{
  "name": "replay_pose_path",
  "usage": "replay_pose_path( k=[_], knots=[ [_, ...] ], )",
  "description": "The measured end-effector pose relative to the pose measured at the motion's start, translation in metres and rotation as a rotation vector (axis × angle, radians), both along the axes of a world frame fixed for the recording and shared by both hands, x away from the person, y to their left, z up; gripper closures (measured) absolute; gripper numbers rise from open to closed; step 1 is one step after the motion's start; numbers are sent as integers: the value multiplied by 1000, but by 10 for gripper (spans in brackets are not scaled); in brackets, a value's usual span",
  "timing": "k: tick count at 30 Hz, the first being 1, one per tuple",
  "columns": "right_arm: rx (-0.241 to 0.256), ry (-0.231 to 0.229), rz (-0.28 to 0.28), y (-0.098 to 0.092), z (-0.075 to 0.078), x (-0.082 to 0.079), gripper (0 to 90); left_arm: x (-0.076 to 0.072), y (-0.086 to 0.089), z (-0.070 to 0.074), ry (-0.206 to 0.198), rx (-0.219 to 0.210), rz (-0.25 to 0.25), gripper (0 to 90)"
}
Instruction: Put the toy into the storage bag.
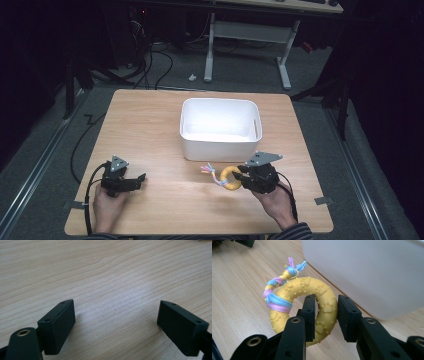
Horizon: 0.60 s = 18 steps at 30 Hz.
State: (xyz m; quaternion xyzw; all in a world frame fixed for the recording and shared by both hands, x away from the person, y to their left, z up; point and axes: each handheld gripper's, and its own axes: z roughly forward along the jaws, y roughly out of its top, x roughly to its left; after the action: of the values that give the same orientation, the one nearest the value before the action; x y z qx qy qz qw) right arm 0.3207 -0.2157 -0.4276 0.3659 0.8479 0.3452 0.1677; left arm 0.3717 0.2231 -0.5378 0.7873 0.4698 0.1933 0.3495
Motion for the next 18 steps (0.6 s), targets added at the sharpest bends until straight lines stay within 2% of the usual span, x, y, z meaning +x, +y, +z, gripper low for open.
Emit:
replay_pose_path(
  k=[9,18],
  knots=[
    [8,-11,19,-5,18,-2,693,0,0,0,2,-1,-1,154],
    [38,-27,35,-7,40,-1,693,0,0,0,2,-1,0,155]
  ],
)
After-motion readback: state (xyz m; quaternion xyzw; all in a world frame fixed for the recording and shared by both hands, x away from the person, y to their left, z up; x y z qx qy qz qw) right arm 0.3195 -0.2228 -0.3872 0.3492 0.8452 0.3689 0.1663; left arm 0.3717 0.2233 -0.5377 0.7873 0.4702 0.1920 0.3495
